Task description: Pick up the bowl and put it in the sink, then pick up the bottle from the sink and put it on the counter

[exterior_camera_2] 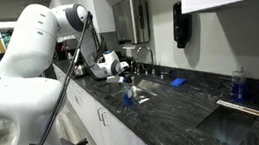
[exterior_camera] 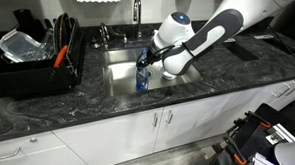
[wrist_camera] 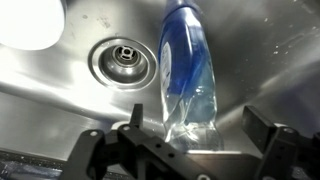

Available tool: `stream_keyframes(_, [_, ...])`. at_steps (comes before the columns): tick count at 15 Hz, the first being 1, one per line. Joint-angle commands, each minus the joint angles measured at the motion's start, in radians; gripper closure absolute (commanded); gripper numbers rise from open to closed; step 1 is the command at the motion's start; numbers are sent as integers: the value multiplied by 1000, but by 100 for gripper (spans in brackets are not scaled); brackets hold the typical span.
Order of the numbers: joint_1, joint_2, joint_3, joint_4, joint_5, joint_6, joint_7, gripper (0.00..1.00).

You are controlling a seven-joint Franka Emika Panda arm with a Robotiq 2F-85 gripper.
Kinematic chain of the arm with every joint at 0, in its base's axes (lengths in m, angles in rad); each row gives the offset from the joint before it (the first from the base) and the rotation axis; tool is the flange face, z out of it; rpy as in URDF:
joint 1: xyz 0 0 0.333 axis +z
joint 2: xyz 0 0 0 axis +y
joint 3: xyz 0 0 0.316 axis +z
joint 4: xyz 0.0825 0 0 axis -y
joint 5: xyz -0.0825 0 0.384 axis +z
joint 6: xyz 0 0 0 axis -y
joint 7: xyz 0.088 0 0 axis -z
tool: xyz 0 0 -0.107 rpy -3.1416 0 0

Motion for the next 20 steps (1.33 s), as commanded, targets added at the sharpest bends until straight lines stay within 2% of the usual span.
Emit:
stream_keyframes(1, [100,92,-103,89,-4,29,97,0])
stream_keyframes(2, [124,111,-130,107,0,31,123,25])
stream_keyframes(3, [141,125,-149,123,5,27,144,26])
stream_keyframes(10, [231,152,-252,139,36,17,271,77])
stream_keyframes(12, [253,134,-274,117,48,31,300,85])
stream_keyframes(13, [265,123,-284,104,57,41,313,86])
stream_keyframes(15, [299,108,-315,84,75,64,336,93])
stream_keyframes(19, [371,99,-376,54,130,128,340,93])
stream_keyframes(20, [376,95,-372,46,147,154,327,93])
